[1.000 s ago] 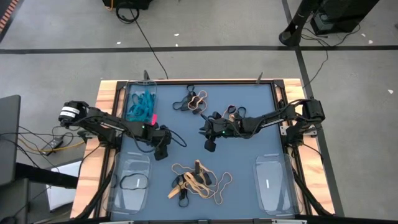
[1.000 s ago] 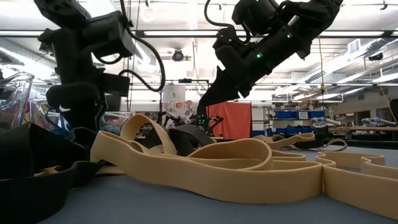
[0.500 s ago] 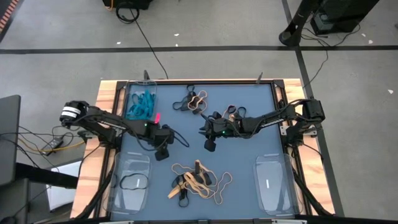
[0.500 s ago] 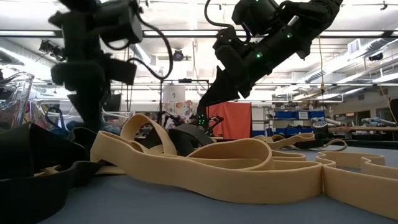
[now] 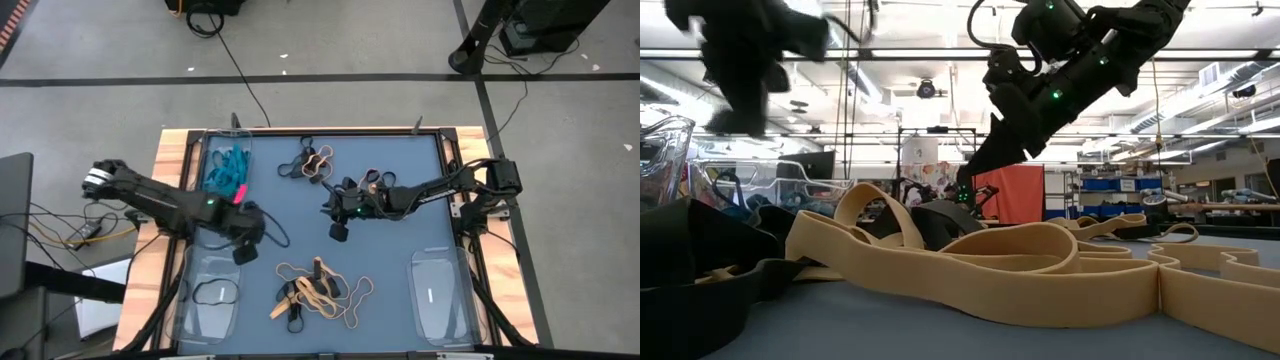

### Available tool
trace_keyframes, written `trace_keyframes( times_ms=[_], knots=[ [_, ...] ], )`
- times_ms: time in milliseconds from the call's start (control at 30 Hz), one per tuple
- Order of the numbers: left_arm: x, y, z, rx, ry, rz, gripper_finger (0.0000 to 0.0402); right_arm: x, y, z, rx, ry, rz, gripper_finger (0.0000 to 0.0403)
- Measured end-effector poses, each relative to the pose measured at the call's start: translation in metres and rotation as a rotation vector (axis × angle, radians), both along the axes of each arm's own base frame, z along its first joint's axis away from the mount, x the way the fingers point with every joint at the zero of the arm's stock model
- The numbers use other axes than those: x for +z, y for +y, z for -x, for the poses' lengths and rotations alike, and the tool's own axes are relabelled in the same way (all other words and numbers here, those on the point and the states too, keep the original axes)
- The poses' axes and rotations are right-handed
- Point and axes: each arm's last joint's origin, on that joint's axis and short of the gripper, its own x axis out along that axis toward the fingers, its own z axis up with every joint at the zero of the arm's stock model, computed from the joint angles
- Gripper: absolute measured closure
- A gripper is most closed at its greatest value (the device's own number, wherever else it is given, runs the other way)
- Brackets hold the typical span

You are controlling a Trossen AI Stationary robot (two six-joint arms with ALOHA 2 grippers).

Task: Sort rubber bands into baskets
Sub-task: Put the black rubber band into the bottom left transparent bin

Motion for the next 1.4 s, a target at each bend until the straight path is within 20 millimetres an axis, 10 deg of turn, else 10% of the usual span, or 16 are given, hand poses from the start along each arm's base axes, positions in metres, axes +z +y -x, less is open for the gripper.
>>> trace_keyframes(
  times_ms=[367,833,1400],
  knots=[
    [0.022,-0.037,0.065,0.134,0.043,0.086,0.0388,-0.002,-0.004,0.001,-0.015,0.014,-0.028,0.0319],
    [-0.014,-0.078,0.073,0.066,0.134,0.066,0.0382,0.0,0.018,0.0,0.246,0.014,-0.026,0.0303],
    [-0.028,-0.069,0.069,0.056,0.226,0.005,0.0209,0.0,0.016,0.0,0.069,0.013,0.083,0.0217]
  ],
)
